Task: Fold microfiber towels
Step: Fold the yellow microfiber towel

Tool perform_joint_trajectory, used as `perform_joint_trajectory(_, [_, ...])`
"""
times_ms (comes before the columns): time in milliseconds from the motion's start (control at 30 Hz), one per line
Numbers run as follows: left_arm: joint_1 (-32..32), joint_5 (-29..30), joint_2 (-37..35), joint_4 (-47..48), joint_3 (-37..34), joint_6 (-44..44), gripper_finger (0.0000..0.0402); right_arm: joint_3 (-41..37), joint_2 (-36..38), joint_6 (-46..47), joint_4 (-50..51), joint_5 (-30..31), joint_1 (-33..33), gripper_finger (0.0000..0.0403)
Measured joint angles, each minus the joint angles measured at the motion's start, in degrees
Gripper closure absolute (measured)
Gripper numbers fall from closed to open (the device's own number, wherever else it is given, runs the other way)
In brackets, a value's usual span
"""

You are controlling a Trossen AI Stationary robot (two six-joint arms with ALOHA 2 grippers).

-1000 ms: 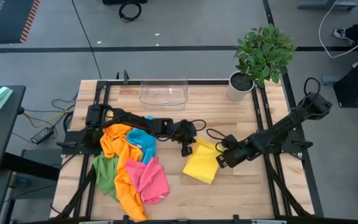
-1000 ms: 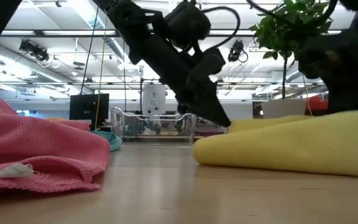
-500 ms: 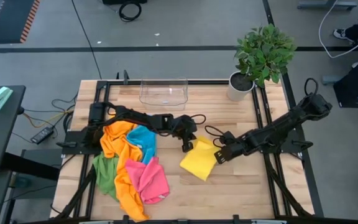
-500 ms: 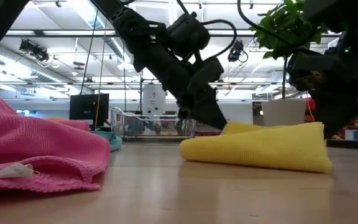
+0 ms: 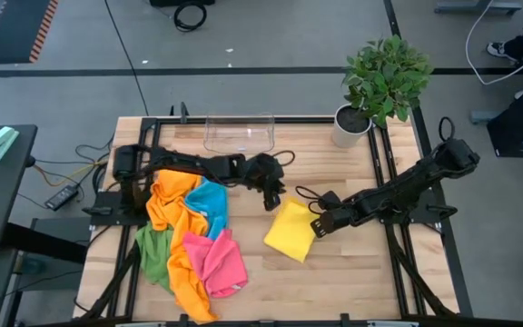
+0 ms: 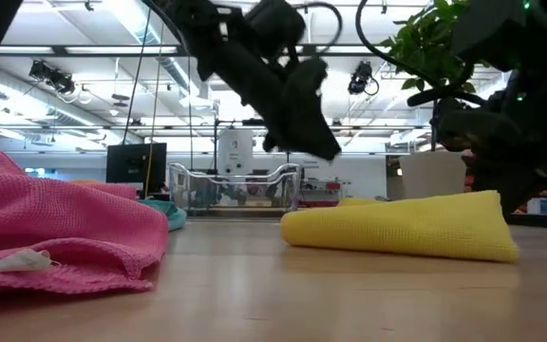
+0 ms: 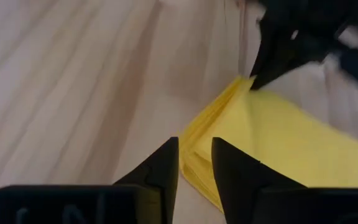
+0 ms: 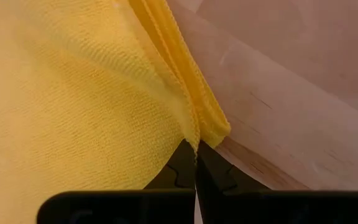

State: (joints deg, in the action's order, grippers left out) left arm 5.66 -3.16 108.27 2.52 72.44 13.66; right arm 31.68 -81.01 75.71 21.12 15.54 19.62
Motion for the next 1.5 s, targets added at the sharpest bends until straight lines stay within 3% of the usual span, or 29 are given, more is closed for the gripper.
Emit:
perform_joint_trajectory(167, [-3.7,-5.8,-2.3,0.0,0.1,2.9,0.0305,0.0,0.0,0.7,-0.1,0.7,0.0,0.0401])
perform_joint_trajectory(300, [-10.4,-8.3,1.0,0.5,-0.1,1.3,0.0335,0.0,0.0,2.4,-0.1,0.6,0.0,0.0401])
perform_joint_trajectory(500, [-15.9,-8.0,6.8,-10.7,-0.1,2.0,0.0393,0.0,0.0,2.9,-0.6,-0.7,-0.1,0.0401])
perform_joint_trajectory(700, [-16.8,-3.0,11.8,-14.3,-0.1,7.5,0.0381,0.0,0.0,3.8,-1.1,-1.4,-0.1,0.0401])
perform_joint_trajectory(967, [-18.0,-2.8,15.8,-24.2,0.2,10.4,0.0390,0.0,0.0,6.1,-1.3,-1.5,-0.1,0.0401])
perform_joint_trajectory(1267, [-22.6,-2.4,18.8,-20.7,0.9,13.5,0.0393,0.0,0.0,7.7,-0.7,-1.9,-0.1,0.0401])
perform_joint_trajectory(1500, [-22.7,-2.3,18.7,-20.1,0.9,15.0,0.0396,0.1,0.0,6.3,-0.6,-1.9,-0.1,0.0398])
